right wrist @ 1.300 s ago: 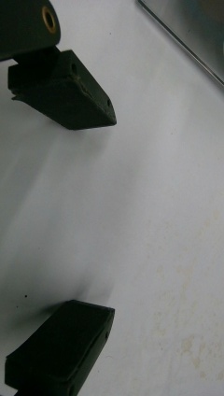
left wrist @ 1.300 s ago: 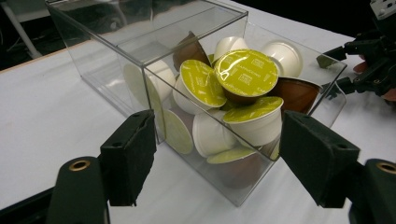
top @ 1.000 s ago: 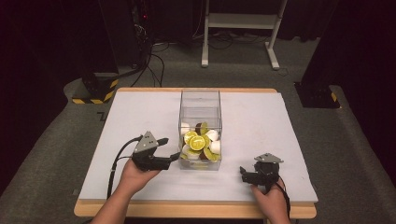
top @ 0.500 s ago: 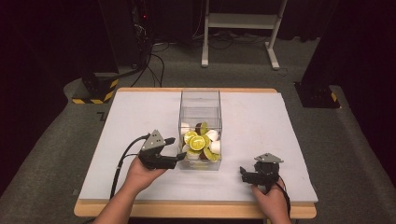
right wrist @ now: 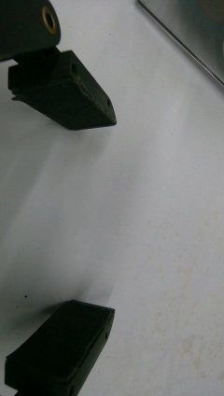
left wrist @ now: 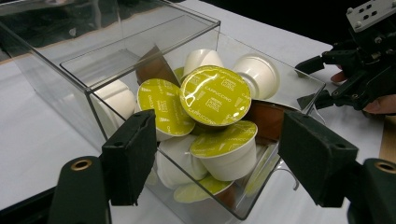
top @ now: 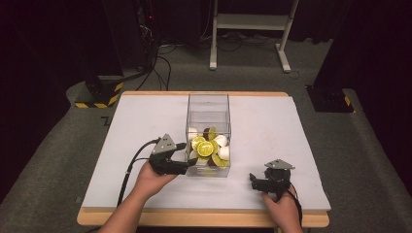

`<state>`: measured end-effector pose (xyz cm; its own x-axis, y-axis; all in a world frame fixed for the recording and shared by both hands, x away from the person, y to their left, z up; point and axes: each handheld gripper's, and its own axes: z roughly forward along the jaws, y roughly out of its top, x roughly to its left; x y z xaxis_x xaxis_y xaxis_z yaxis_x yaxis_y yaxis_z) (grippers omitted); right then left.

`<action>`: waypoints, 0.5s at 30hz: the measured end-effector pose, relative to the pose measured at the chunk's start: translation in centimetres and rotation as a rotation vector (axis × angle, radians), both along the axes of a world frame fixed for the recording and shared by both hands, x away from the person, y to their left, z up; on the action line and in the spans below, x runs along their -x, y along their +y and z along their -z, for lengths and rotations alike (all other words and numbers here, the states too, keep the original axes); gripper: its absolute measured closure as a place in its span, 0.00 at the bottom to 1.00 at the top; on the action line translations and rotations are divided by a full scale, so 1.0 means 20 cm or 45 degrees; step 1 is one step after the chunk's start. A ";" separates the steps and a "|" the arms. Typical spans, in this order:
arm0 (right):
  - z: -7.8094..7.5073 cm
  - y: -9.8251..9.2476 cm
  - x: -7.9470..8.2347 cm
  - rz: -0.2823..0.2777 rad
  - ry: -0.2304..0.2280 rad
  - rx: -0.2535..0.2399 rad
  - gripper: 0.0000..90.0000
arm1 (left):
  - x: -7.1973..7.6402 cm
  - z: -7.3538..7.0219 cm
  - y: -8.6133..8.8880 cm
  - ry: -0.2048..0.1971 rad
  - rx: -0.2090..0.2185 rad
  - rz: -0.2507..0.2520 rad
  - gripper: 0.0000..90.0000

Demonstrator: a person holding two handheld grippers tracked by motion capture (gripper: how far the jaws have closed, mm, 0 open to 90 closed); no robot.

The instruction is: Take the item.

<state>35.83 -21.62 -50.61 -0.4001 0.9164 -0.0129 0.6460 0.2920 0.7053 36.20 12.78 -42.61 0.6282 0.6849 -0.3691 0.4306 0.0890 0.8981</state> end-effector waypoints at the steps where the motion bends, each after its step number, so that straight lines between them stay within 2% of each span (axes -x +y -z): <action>1: 0.00 0.00 0.00 0.000 0.000 0.000 0.09 | 0.00 0.00 0.00 -0.001 -0.010 0.009 0.32; 3: 0.00 0.00 0.00 0.000 0.000 0.000 0.09 | -0.01 0.00 -0.01 0.004 -0.001 0.006 0.31; 5: 0.00 0.00 0.00 0.000 0.000 0.000 0.09 | -0.02 0.01 -0.02 0.004 -0.021 0.009 0.30; 11: 0.00 0.00 0.00 0.000 0.000 0.000 0.09 | -0.03 0.00 -0.04 -0.003 -0.032 0.010 0.29; 15: 0.00 0.00 0.00 0.000 0.000 0.000 0.09 | -0.04 0.00 -0.05 0.016 -0.026 0.000 0.28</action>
